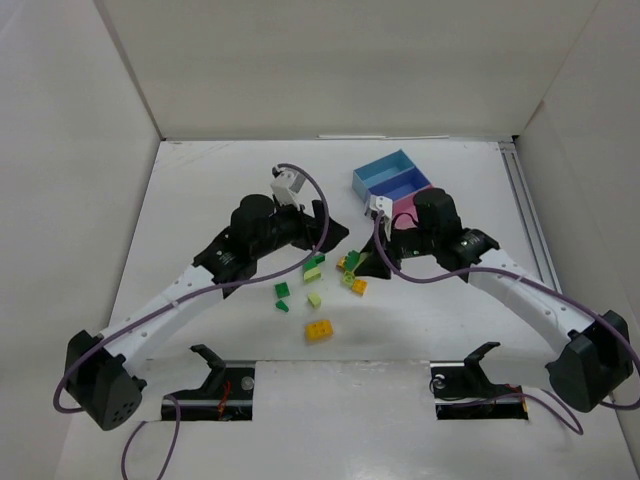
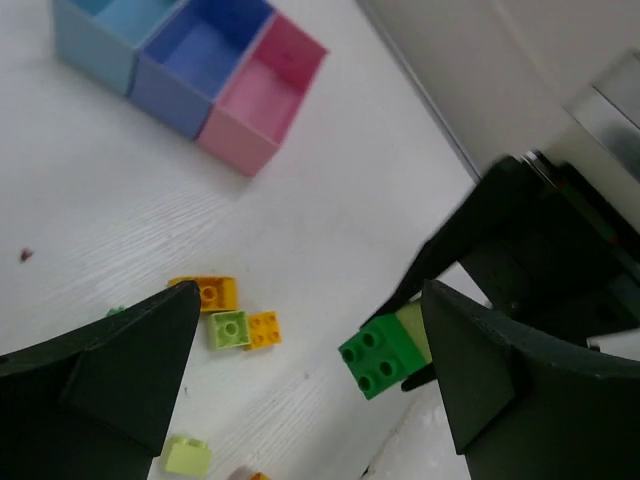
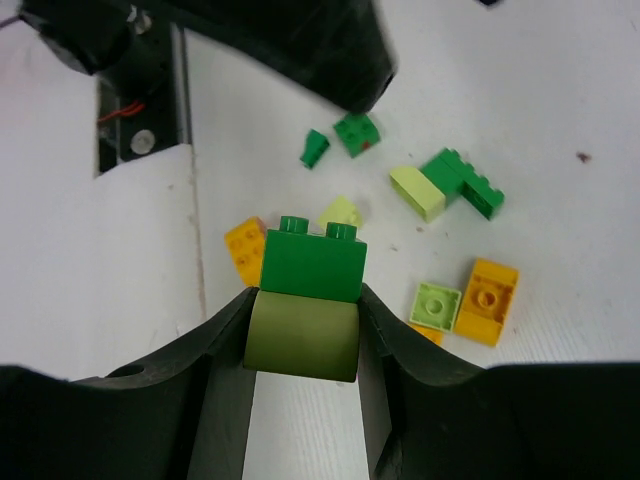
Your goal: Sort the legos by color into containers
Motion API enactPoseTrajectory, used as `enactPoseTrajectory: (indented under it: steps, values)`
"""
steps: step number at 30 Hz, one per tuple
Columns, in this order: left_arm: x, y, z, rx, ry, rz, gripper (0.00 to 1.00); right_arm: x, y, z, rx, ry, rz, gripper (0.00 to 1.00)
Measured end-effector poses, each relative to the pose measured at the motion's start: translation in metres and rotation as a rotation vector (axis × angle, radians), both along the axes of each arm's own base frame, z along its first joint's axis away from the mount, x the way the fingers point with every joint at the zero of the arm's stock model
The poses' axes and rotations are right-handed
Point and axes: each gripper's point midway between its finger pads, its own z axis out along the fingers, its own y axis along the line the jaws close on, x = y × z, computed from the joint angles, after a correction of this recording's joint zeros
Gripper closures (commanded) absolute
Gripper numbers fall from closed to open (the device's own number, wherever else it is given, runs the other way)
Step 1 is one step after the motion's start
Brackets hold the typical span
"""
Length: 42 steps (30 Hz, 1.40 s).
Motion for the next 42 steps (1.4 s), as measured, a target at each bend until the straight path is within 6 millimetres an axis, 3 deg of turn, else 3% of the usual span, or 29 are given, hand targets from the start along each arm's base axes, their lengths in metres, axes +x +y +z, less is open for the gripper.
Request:
enactPoseTrajectory:
  steps: [3,7,17,24,32,42]
  values:
    - [-0.022,-0.013,0.016,-0.026,-0.114,-0.186,0.12,-0.008,0.005,0.014,0.039,-0.021,0.065,0.89]
    - [-0.051,-0.02,-0.002,-0.011,-0.154,-0.374,0.17,-0.015,0.008,0.03,0.074,-0.045,0.117,0.9]
    - [-0.088,-0.022,0.016,-0.064,-0.308,-0.575,0.2,-0.035,0.012,0.051,0.126,-0.049,0.218,1.0]
    - [-0.104,-0.022,0.006,-0.073,-0.308,-0.671,0.2,-0.034,0.013,0.056,0.132,-0.066,0.223,1.0]
    - [-0.114,-0.025,0.014,-0.107,-0.352,-0.74,0.31,-0.045,0.02,0.057,0.134,-0.065,0.264,1.0]
    - [-0.116,-0.028,0.011,-0.113,-0.346,-0.767,0.63,-0.043,0.024,0.063,0.145,-0.081,0.275,1.0]
